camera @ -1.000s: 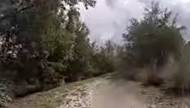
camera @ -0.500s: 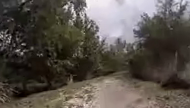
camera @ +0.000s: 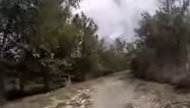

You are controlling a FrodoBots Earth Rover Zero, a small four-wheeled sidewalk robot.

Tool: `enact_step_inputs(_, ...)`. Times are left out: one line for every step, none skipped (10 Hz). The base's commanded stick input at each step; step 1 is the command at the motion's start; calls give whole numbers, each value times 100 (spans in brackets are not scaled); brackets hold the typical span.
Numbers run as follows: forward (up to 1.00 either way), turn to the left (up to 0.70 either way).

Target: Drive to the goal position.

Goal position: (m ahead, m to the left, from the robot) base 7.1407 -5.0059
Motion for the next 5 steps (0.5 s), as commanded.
enact_step_inputs(85, 0)
enact_step_inputs(85, 0)
enact_step_inputs(85, 0)
enact_step_inputs(85, 0)
enact_step_inputs(85, 0)
